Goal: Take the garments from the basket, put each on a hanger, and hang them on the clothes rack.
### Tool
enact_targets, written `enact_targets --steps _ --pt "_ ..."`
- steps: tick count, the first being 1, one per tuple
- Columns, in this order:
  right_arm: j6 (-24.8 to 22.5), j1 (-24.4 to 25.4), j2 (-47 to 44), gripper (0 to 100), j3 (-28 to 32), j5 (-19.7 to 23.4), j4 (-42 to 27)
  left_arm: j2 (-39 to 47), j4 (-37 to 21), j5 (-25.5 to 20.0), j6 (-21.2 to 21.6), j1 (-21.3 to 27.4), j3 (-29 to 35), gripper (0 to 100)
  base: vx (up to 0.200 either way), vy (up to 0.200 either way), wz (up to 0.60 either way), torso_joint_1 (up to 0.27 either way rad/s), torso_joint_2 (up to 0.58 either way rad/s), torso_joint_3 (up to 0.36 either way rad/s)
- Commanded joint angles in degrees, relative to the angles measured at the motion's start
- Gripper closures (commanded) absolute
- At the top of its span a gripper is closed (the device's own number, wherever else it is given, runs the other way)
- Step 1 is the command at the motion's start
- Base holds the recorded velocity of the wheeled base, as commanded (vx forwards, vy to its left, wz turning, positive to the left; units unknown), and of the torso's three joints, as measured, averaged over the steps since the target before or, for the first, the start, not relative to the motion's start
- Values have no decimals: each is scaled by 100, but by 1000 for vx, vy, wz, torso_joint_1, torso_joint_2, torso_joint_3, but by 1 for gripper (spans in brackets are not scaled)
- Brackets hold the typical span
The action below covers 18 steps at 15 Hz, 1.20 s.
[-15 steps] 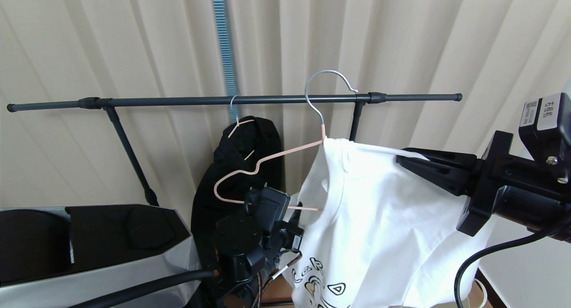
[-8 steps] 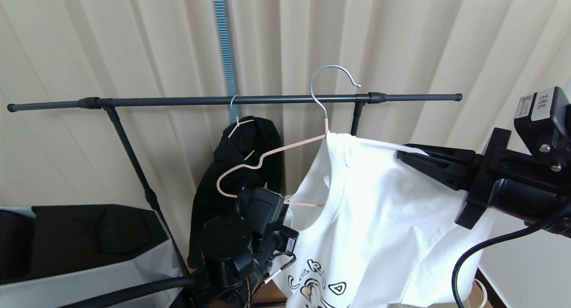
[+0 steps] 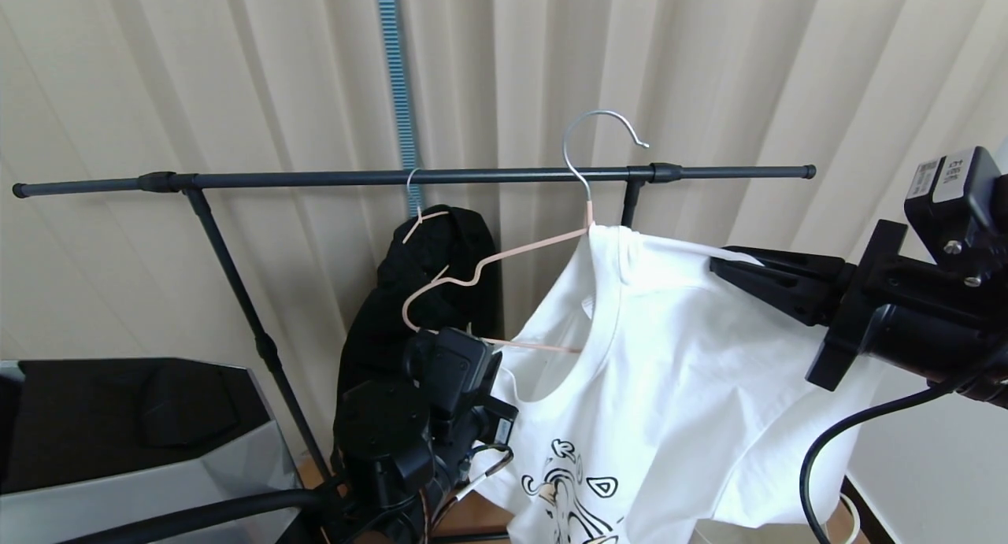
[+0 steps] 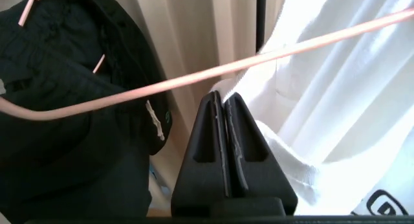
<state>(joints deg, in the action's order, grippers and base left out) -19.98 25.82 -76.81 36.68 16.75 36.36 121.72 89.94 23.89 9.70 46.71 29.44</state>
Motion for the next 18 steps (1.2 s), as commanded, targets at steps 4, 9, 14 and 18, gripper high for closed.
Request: enact_targets --steps 4,9,14,18 --pt "20 -165 8 100 23 13 2 -114 6 1 5 -180 -149 100 0 0 0 0 0 0" --pt "20 -165 35 100 6 13 -7 -246 6 -8 58 -444 -149 100 0 0 0 0 0 0" --pt "12 -420 52 100 6 118 -7 -360 6 -8 76 -628 -167 100 0 0 0 0 0 0" --pt "3 -464 61 100 6 118 -7 -456 6 -25 102 -787 -167 100 0 0 0 0 0 0"
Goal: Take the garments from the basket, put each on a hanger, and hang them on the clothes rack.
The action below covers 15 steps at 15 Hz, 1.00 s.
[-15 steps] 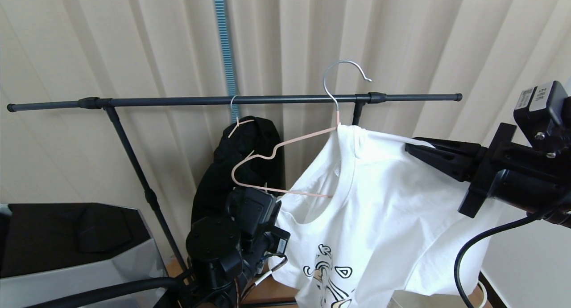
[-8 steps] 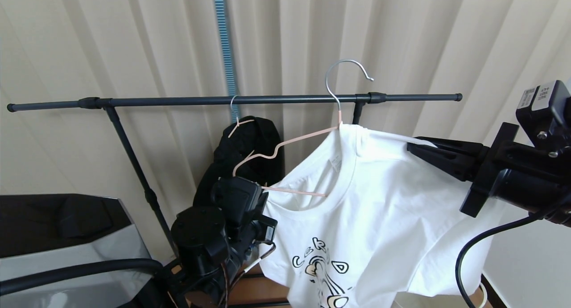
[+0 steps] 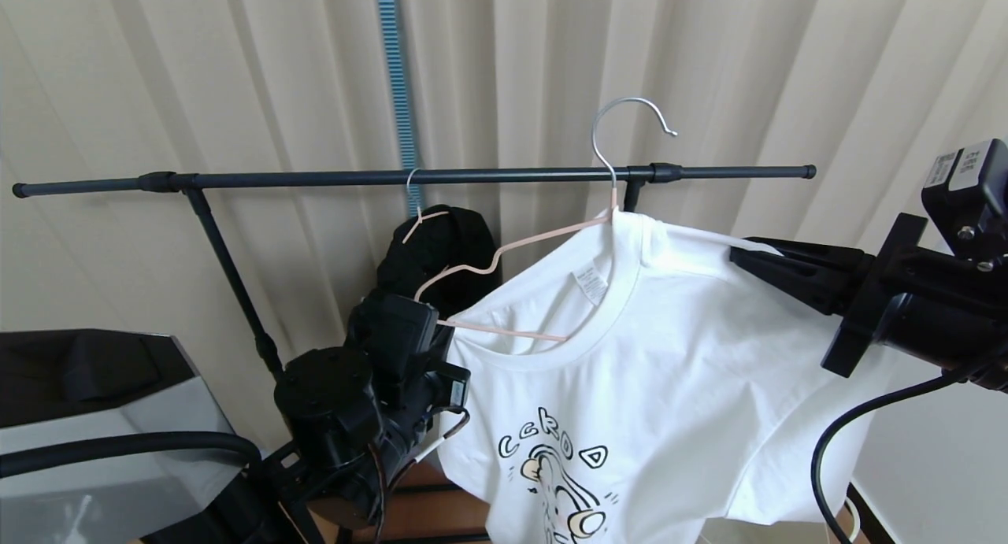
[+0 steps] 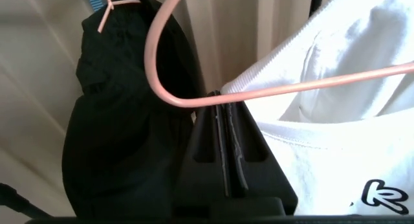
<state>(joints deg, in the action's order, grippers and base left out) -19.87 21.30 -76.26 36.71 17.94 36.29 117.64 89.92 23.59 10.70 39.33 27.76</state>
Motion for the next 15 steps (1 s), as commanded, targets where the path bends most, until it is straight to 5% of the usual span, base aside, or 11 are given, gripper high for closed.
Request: enact_targets --steps 1,15 --pt "-8 -29 6 100 -6 -1 1 -57 8 -3 2 -83 2 100 0 0 0 0 0 0" --pt "-237 -328 15 100 -23 -1 1 -250 8 -21 37 -505 -7 100 0 0 0 0 0 0"
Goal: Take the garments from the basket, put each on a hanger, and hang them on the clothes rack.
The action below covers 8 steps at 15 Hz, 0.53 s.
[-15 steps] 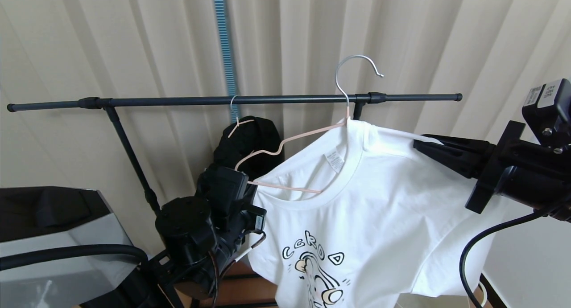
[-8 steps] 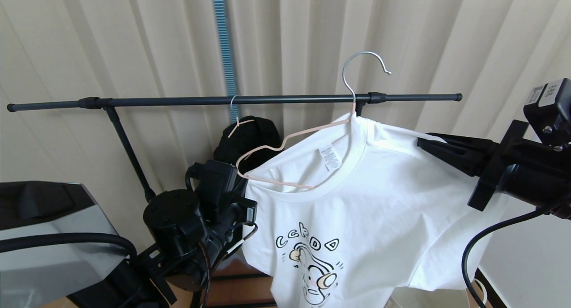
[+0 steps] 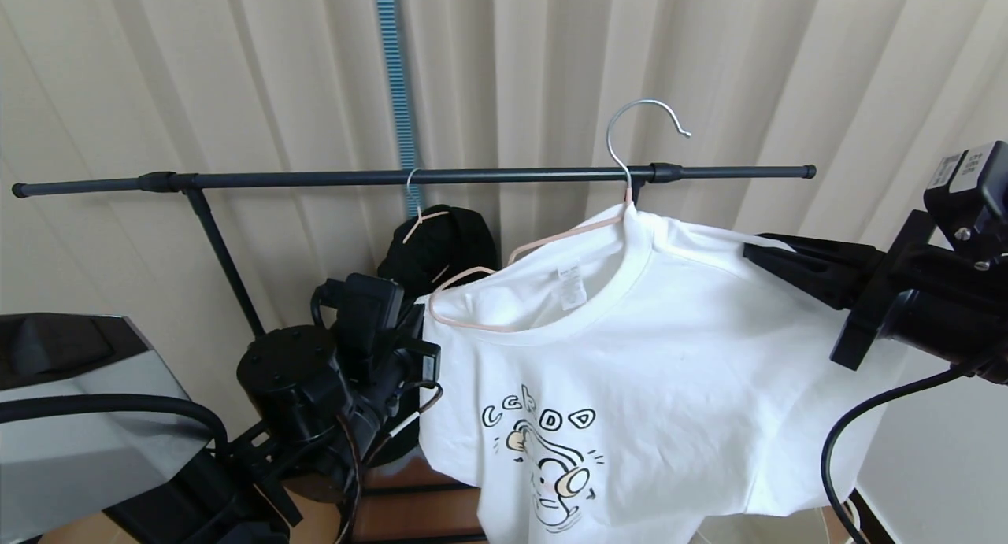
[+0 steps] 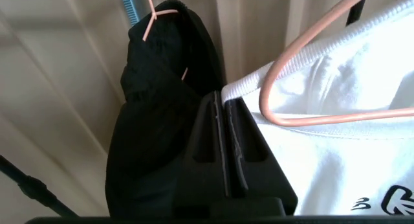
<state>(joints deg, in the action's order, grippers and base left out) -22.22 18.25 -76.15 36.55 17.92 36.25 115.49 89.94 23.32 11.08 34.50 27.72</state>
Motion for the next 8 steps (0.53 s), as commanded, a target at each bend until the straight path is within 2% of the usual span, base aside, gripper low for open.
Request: enact_targets --steps 1,6,8 --pt "-80 -76 -5 100 -16 1 4 -36 6 6 8 -31 -4 100 0 0 0 0 0 0" --pt "-397 -111 -5 100 -104 1 4 -168 6 -73 122 -40 -4 100 0 0 0 0 0 0" --pt "-388 -129 -5 100 -51 1 22 -168 6 -91 122 -40 -100 100 0 0 0 0 0 0"
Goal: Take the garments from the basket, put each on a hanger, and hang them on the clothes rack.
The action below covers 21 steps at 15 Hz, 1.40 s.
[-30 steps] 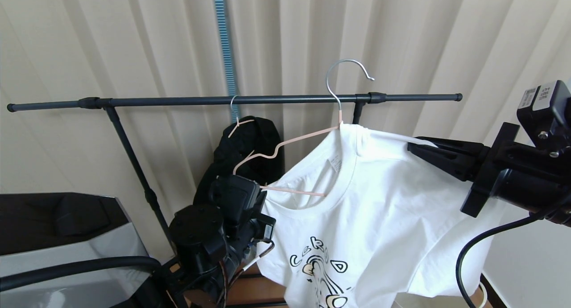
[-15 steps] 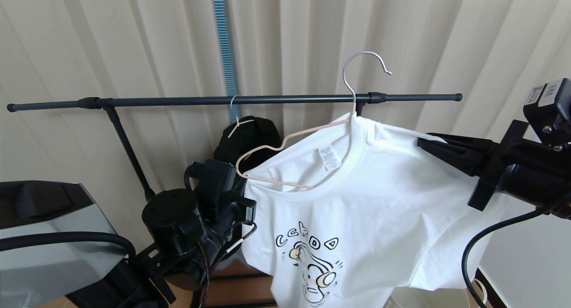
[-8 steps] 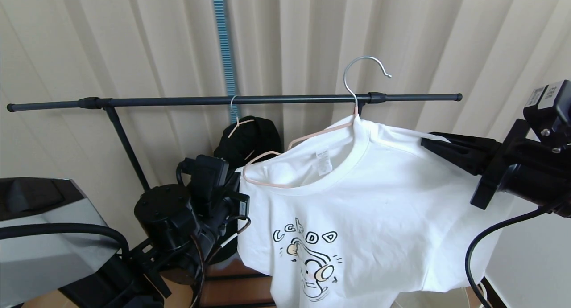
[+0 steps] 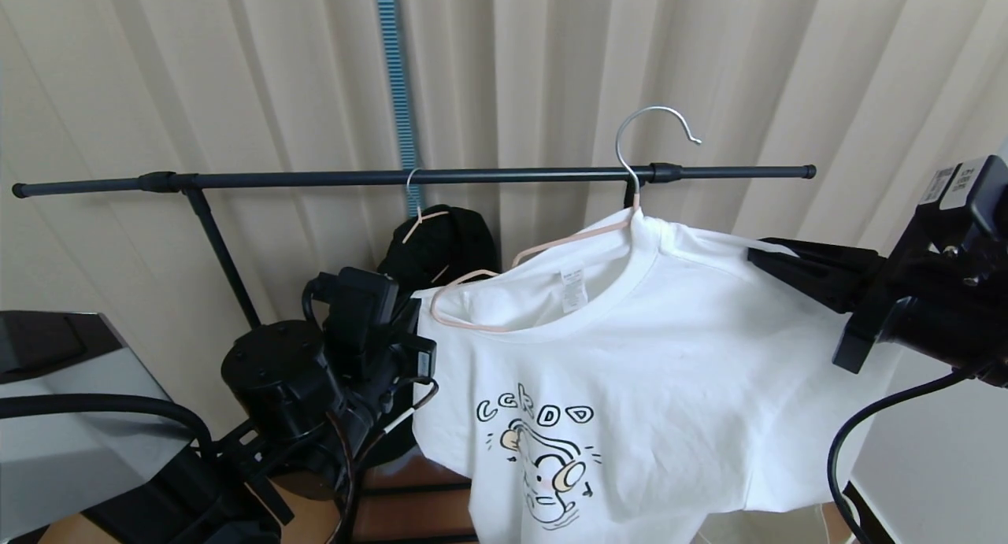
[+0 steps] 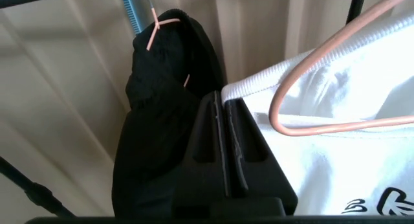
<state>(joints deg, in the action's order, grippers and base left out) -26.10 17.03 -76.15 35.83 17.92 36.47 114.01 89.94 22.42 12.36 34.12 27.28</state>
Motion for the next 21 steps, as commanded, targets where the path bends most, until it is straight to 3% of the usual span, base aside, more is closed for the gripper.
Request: enact_targets --steps 1,4,14,21 --pt "8 -7 -5 100 29 1 79 -19 6 -9 3 -2 -92 100 0 0 0 0 0 0" --pt "70 -7 -40 100 -14 -25 492 -19 6 -80 82 -2 -153 100 0 0 0 0 0 0" --pt "140 -86 -119 100 -32 -148 958 -72 6 -291 135 7 -259 100 0 0 0 0 0 0" --pt "-44 -314 -198 100 -164 -157 1213 -291 6 -458 153 -28 -329 100 0 0 0 0 0 0"
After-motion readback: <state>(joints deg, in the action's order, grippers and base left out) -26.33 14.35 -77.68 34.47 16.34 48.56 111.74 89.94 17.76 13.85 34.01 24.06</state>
